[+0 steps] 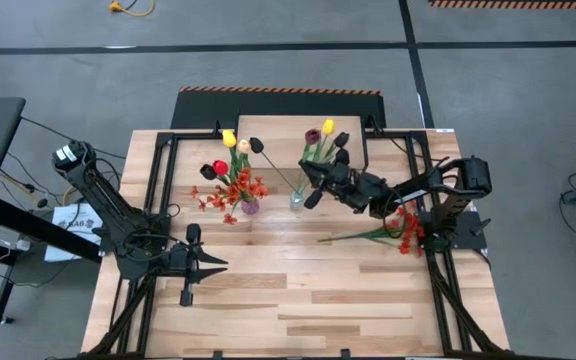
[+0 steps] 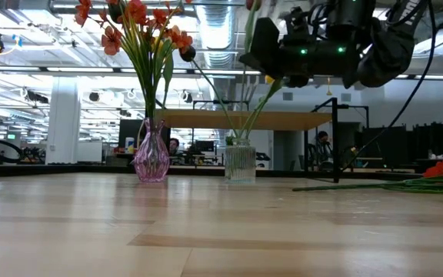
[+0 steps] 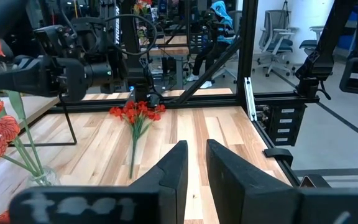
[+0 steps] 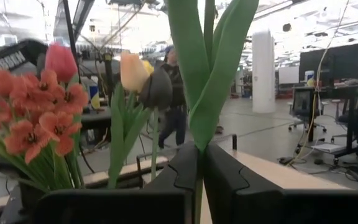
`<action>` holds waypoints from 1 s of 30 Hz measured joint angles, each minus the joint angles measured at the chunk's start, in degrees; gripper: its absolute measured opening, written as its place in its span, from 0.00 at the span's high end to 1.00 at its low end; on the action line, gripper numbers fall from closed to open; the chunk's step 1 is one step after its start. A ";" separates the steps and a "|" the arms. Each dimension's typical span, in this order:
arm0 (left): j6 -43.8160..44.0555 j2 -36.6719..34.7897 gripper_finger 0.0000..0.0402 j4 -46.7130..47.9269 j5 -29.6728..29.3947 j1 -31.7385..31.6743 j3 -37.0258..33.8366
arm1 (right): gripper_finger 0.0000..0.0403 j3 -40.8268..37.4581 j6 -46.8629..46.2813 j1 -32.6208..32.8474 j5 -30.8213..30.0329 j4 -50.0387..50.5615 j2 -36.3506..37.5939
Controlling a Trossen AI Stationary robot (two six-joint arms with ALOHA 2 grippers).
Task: Pick and place flowers into a vace then onto a shelf
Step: Put the violet tulip into the transparent vase
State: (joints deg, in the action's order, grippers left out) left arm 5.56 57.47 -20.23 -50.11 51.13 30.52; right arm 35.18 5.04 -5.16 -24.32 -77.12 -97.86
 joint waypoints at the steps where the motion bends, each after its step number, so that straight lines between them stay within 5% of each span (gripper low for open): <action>1: -0.01 0.00 0.89 0.00 -0.01 0.00 0.00 | 0.97 0.00 0.00 0.00 0.00 0.49 0.00; 13: -0.02 0.00 0.89 0.26 0.00 0.00 0.00 | 0.94 0.00 -0.02 0.26 -0.22 0.93 0.00; 30: 0.01 0.00 0.89 0.24 0.00 0.00 0.00 | 0.57 0.00 -2.05 3.15 -1.27 11.43 0.04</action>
State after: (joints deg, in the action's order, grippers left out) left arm 5.56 57.47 -19.99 -50.11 51.13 30.52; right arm 35.18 2.98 -2.01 -25.58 -65.69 -97.82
